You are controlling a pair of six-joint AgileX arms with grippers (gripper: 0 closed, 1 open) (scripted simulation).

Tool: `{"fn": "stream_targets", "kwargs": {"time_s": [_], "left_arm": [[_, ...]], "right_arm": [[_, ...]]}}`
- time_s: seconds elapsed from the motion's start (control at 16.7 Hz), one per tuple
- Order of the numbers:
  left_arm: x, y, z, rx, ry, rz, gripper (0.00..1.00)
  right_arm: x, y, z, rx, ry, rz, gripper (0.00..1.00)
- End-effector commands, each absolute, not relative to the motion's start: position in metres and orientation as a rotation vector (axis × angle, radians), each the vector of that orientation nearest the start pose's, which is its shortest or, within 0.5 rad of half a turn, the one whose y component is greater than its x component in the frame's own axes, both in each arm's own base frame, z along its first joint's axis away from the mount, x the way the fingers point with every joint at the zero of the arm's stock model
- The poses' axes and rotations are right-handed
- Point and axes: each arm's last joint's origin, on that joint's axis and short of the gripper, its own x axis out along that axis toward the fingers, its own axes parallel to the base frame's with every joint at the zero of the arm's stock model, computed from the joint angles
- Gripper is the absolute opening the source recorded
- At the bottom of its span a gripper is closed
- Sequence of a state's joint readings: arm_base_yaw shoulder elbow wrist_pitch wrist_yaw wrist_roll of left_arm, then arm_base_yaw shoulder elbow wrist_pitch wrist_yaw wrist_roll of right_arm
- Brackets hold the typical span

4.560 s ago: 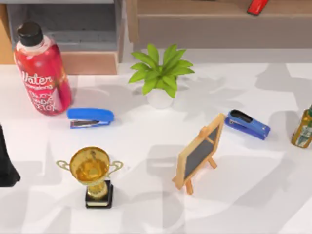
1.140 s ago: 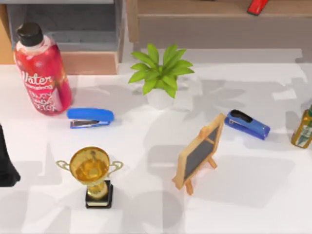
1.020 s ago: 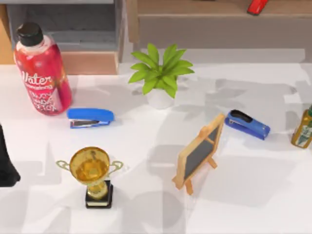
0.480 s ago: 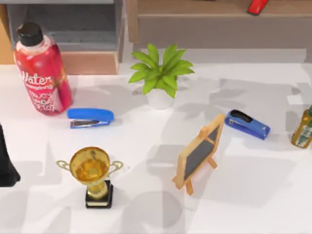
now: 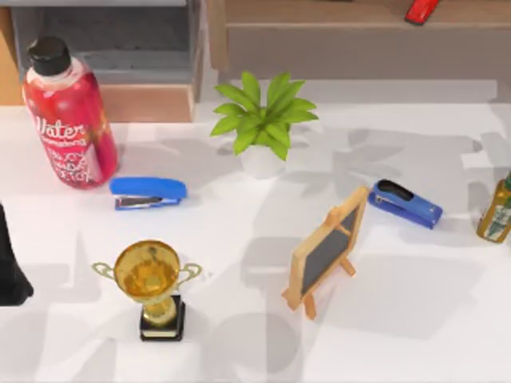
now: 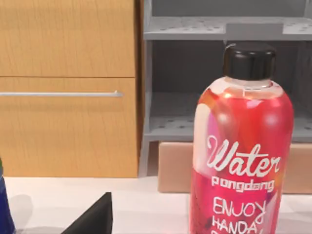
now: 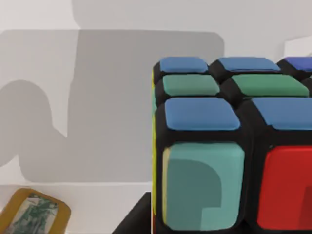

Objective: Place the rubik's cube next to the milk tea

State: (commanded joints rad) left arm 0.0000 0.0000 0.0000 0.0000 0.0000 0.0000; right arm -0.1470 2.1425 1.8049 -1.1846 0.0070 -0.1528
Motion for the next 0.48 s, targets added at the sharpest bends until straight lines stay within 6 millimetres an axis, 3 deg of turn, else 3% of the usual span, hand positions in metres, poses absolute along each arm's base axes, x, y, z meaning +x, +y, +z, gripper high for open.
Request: {"fn": "stream_targets", "kwargs": {"time_s": [0.48], "left_arm": [[0.106, -0.001, 0.160, 0.000, 0.000, 0.000, 1.00]], "right_arm": [[0.420, -0.066, 0.186, -0.014, 1.532, -0.012, 0.00]]}}
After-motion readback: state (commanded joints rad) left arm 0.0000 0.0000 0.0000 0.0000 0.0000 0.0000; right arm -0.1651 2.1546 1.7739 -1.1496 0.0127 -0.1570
